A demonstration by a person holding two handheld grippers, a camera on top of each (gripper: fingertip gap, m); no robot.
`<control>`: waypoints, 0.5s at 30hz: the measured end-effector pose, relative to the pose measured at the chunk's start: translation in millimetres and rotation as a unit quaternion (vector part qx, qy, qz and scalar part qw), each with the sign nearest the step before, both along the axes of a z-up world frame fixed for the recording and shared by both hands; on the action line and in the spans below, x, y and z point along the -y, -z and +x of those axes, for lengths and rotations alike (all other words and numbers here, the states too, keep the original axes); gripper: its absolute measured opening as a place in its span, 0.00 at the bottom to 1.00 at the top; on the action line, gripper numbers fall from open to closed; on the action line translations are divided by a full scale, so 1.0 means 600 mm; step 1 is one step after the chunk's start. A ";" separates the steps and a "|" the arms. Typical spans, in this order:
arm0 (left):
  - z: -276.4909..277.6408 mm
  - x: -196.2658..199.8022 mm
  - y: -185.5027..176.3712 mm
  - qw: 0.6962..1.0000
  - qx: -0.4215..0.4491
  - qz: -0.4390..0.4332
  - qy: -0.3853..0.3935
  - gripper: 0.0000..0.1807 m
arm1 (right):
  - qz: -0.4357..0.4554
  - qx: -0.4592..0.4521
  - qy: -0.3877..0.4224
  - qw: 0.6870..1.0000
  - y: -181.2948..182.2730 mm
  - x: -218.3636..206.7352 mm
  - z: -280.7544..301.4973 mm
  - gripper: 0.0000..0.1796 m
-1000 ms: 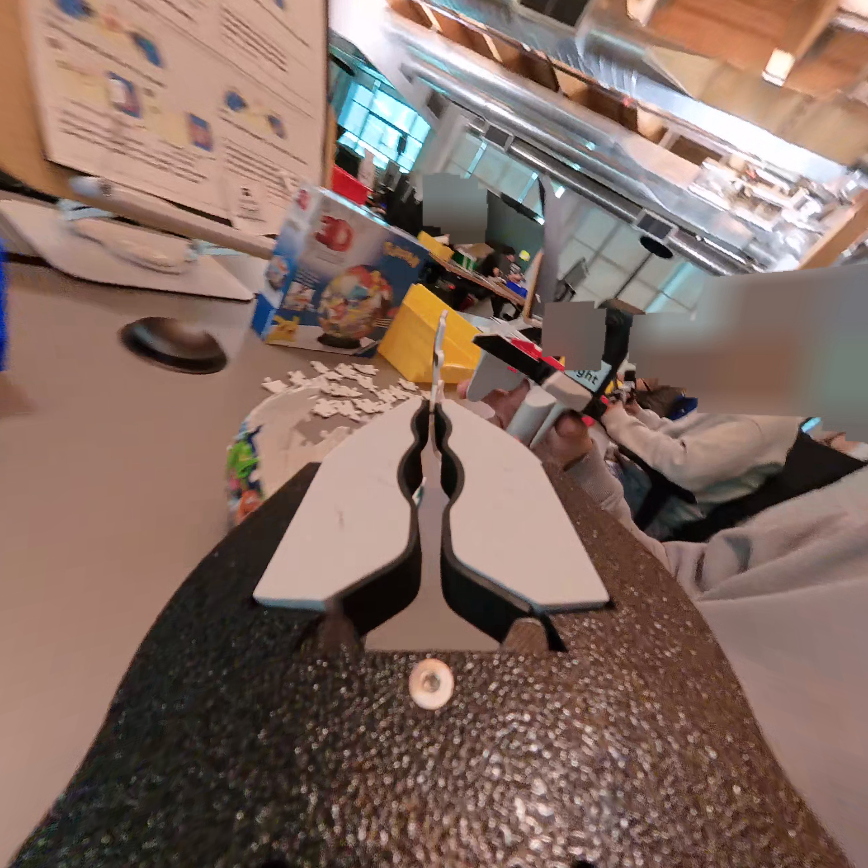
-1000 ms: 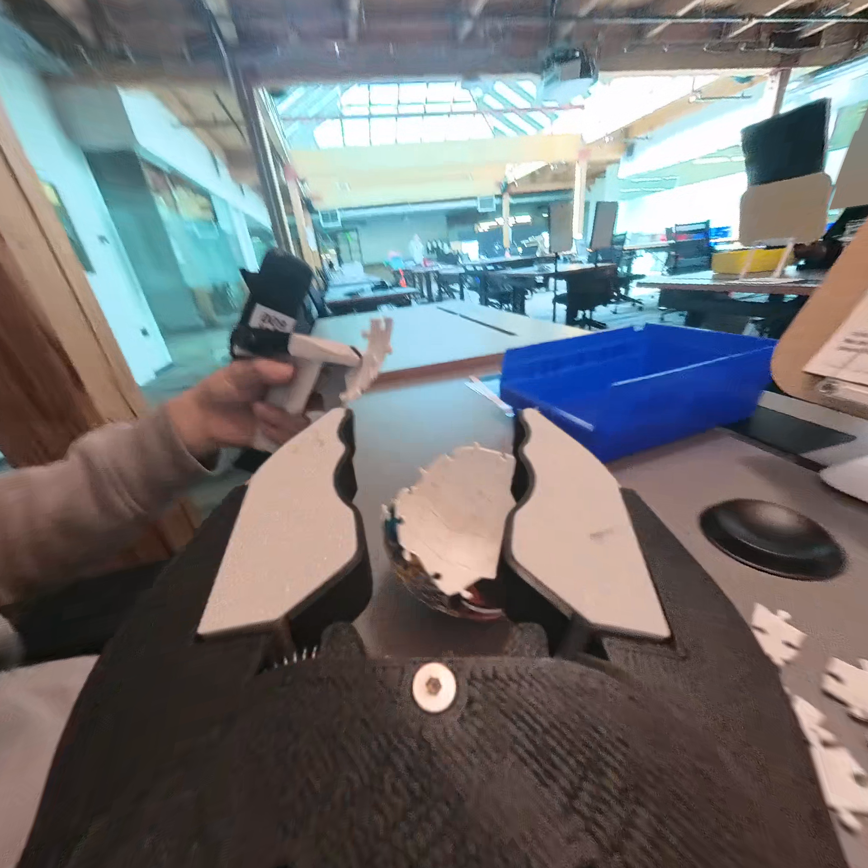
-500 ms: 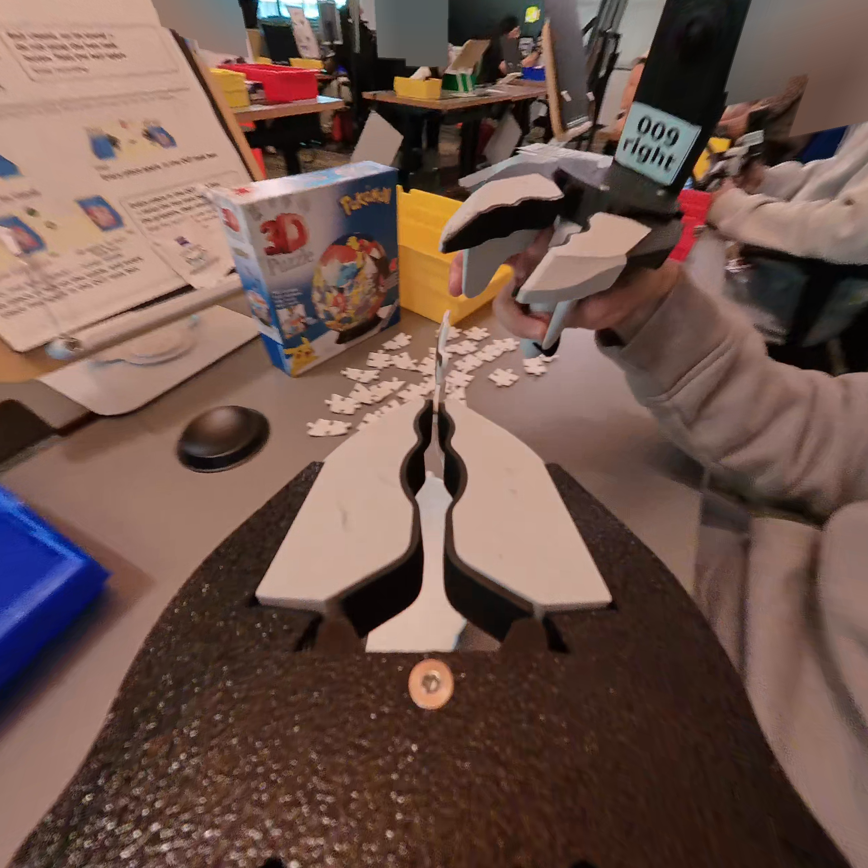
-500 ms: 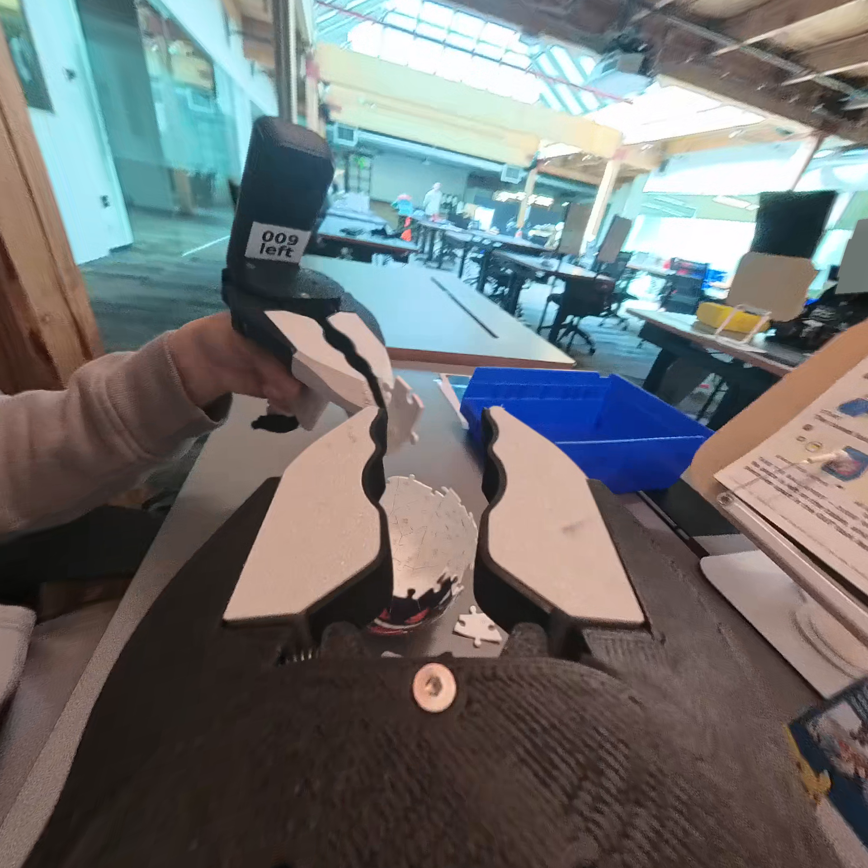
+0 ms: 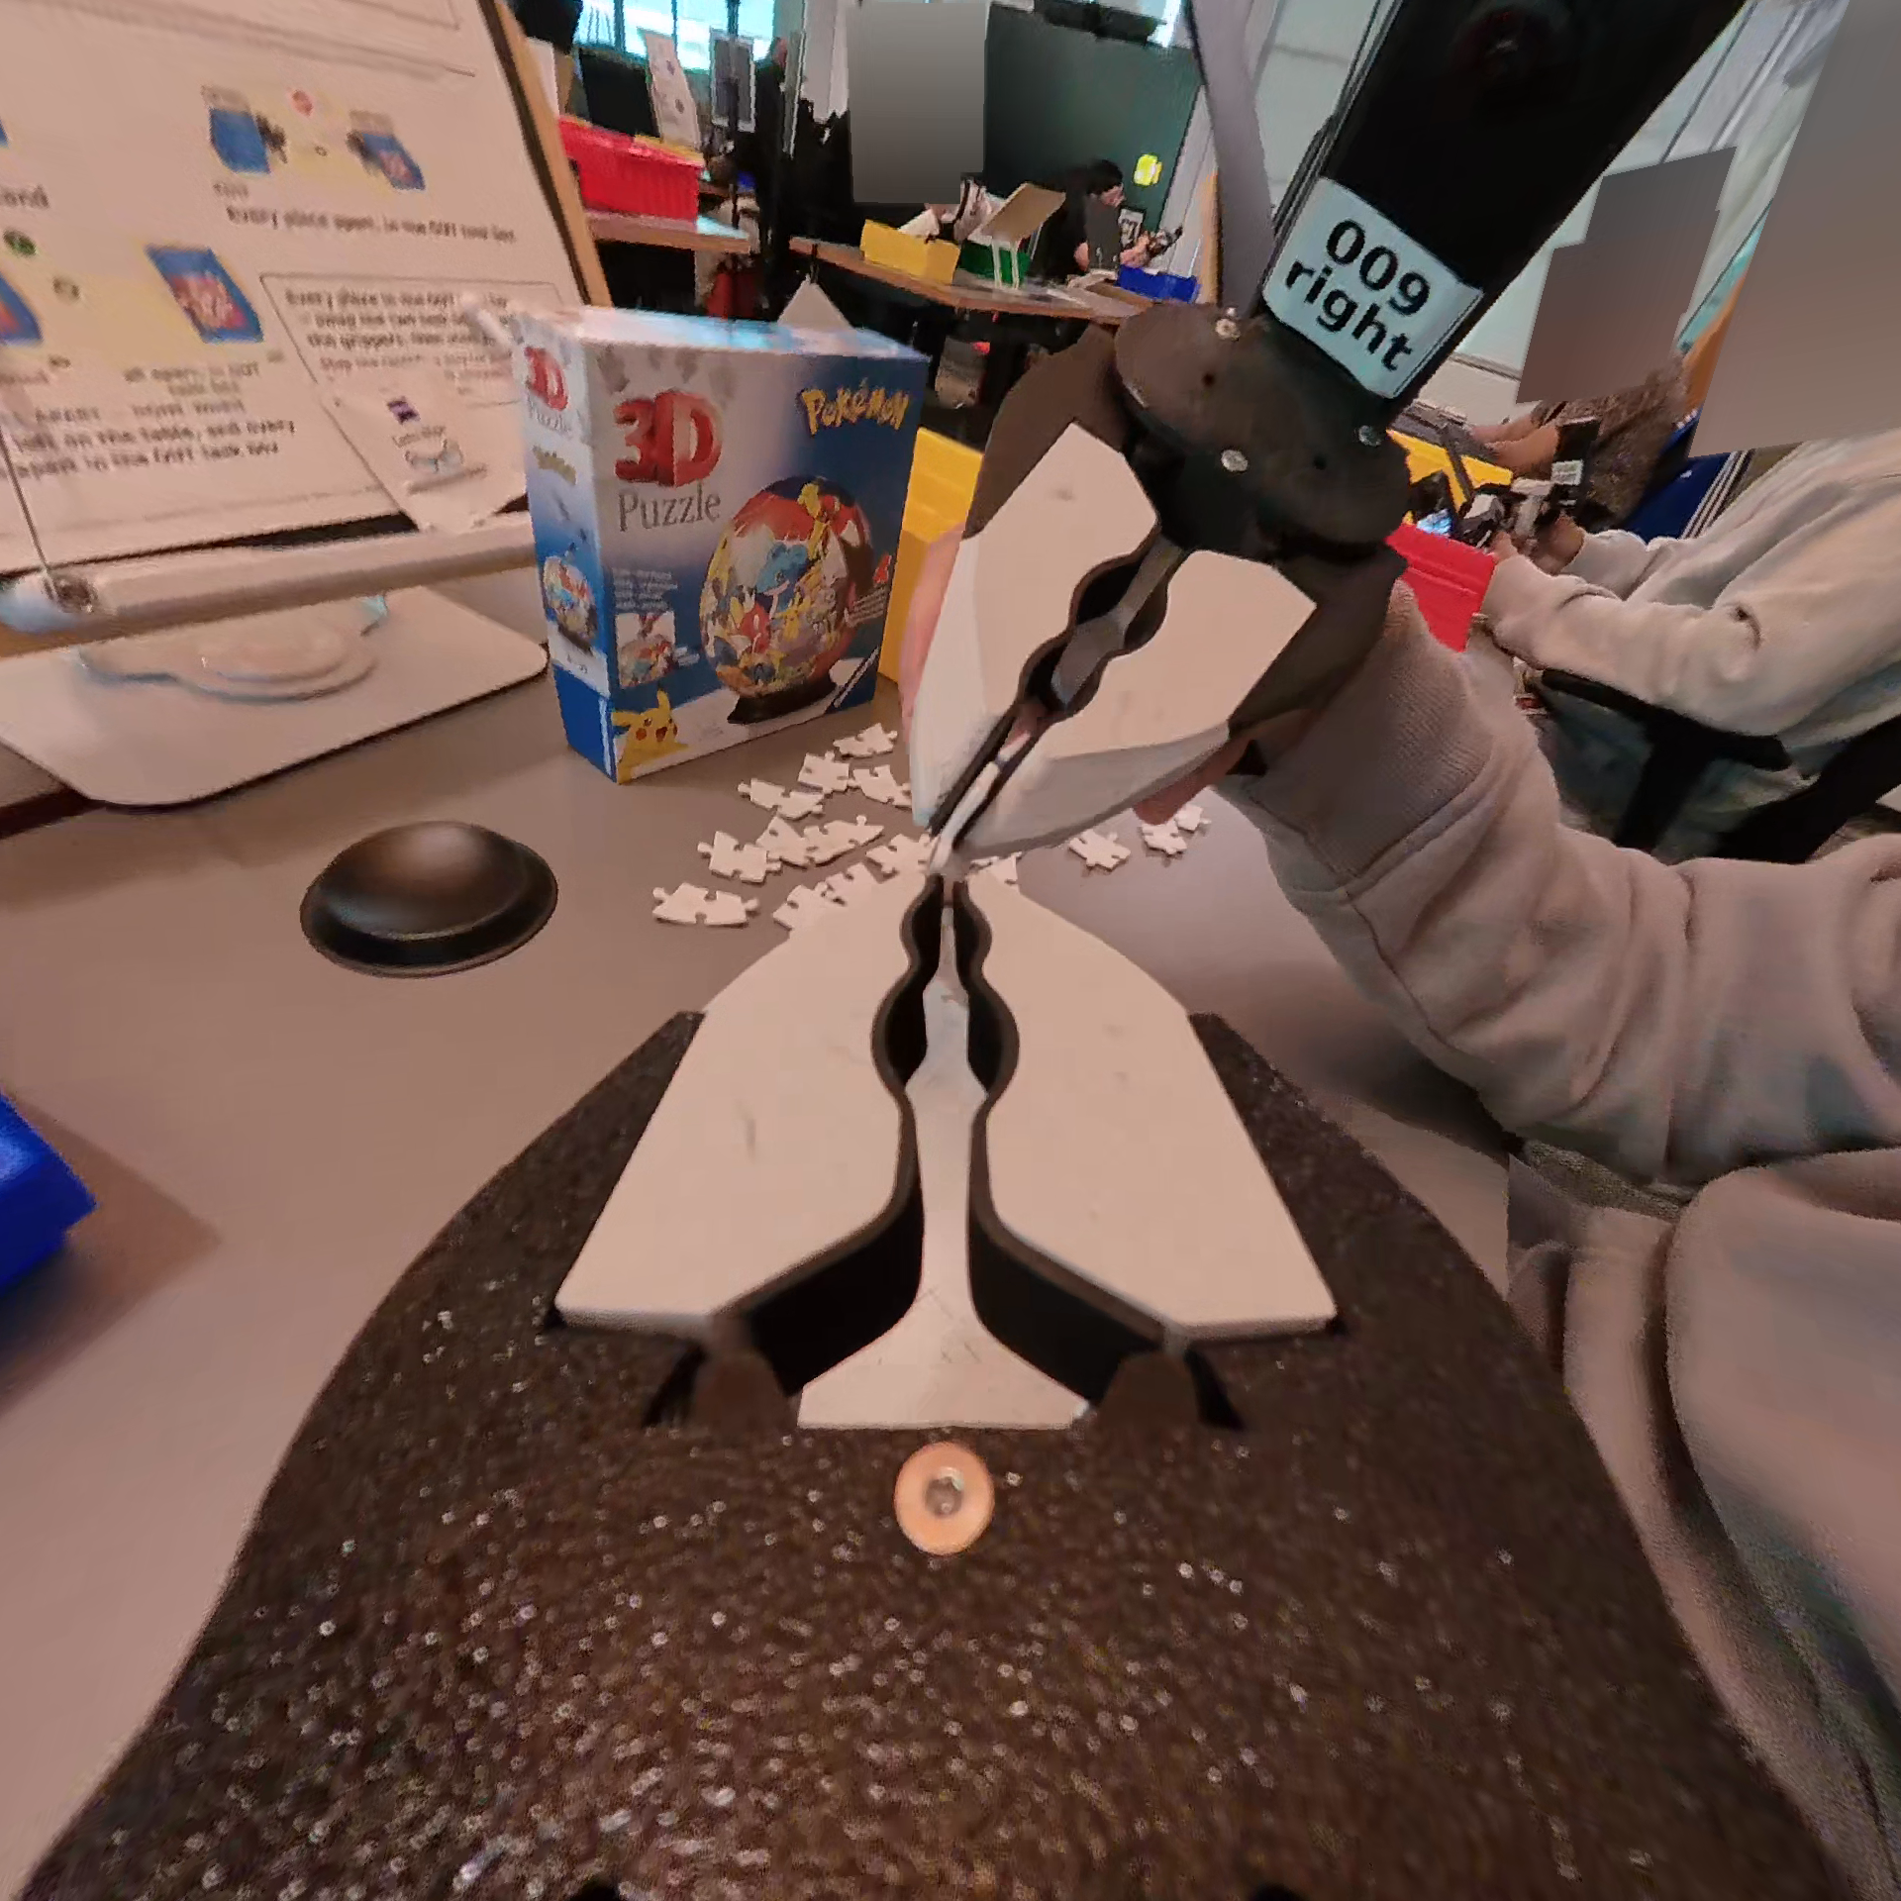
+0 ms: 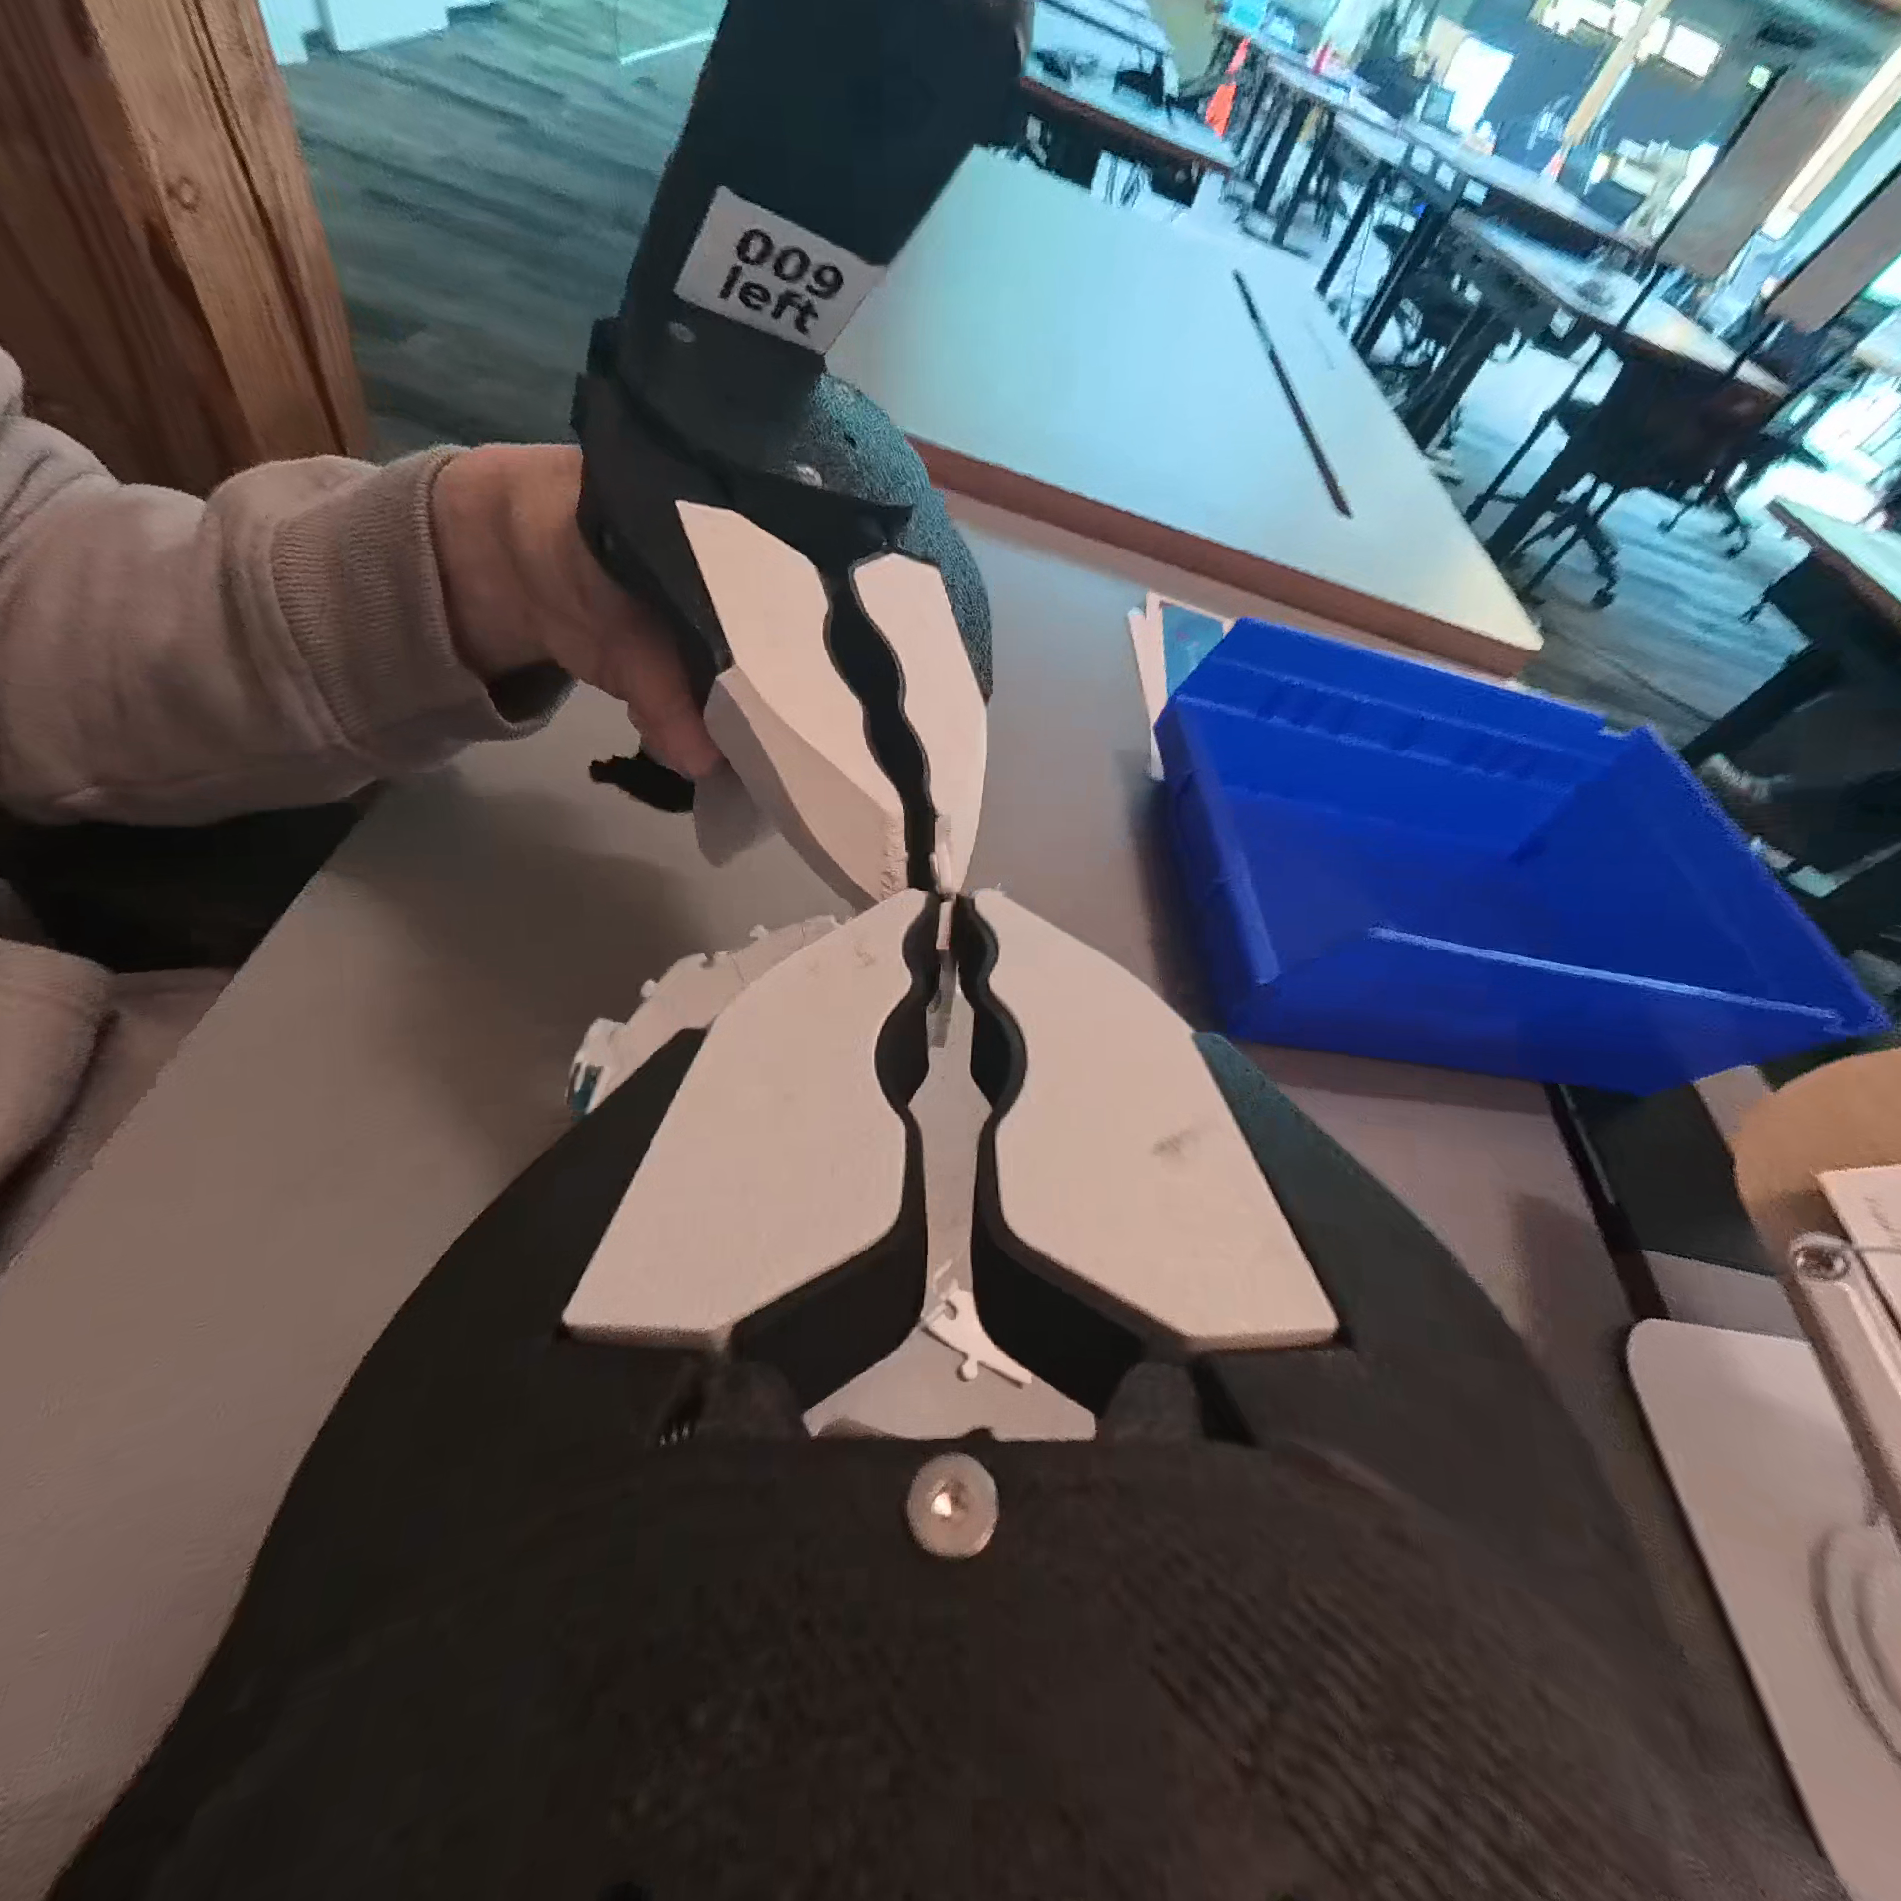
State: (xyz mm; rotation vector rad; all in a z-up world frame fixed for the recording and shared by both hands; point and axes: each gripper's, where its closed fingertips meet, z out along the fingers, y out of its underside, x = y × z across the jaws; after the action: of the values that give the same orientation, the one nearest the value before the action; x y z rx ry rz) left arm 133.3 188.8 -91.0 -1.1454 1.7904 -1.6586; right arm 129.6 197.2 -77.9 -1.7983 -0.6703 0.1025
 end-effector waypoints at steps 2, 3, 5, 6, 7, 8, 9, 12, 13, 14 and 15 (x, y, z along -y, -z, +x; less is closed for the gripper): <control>0.002 -0.005 0.011 1.000 -0.007 0.007 0.001 0.01 | -0.023 -0.013 0.008 1.000 0.013 -0.007 0.006 0.01; 0.001 -0.006 0.017 1.000 -0.008 0.016 0.005 0.02 | -0.032 -0.020 0.012 0.999 0.017 -0.008 0.009 0.01; 0.003 -0.012 0.025 0.999 -0.006 0.039 0.000 0.06 | -0.042 -0.044 0.024 0.998 0.021 -0.009 0.019 0.01; 0.005 -0.017 0.028 0.999 -0.005 0.048 -0.008 0.06 | -0.046 -0.061 0.029 0.997 0.021 -0.008 0.025 0.01; 0.007 -0.023 0.030 0.998 -0.004 0.053 -0.017 0.07 | -0.045 -0.080 0.037 0.995 0.019 -0.008 0.033 0.01; 0.010 -0.030 0.030 0.998 -0.002 0.052 -0.029 0.05 | -0.043 -0.103 0.044 0.993 0.016 -0.010 0.041 0.01; 0.016 -0.041 0.030 0.998 0.000 0.049 -0.046 0.01 | -0.045 -0.128 0.050 0.990 0.018 -0.011 0.047 0.01; 0.020 -0.063 0.038 0.996 -0.009 0.055 -0.072 0.00 | -0.064 -0.118 0.081 0.988 0.035 -0.008 0.074 0.01; 0.018 -0.067 0.040 0.995 -0.011 0.060 -0.076 0.00 | -0.064 -0.118 0.079 0.988 0.035 -0.004 0.076 0.01; 0.019 -0.074 0.040 0.994 -0.010 0.065 -0.088 0.00 | -0.063 -0.117 0.080 0.988 0.034 0.000 0.080 0.01; 0.020 -0.082 0.039 0.992 -0.007 0.072 -0.101 0.01 | -0.059 -0.115 0.090 0.988 0.033 0.004 0.089 0.01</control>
State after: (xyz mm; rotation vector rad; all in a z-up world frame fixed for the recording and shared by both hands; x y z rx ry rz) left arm 145.1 237.8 -114.5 -1.2315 1.7101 -1.3869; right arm 183.3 195.0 -98.0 -1.9168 -0.3424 0.2274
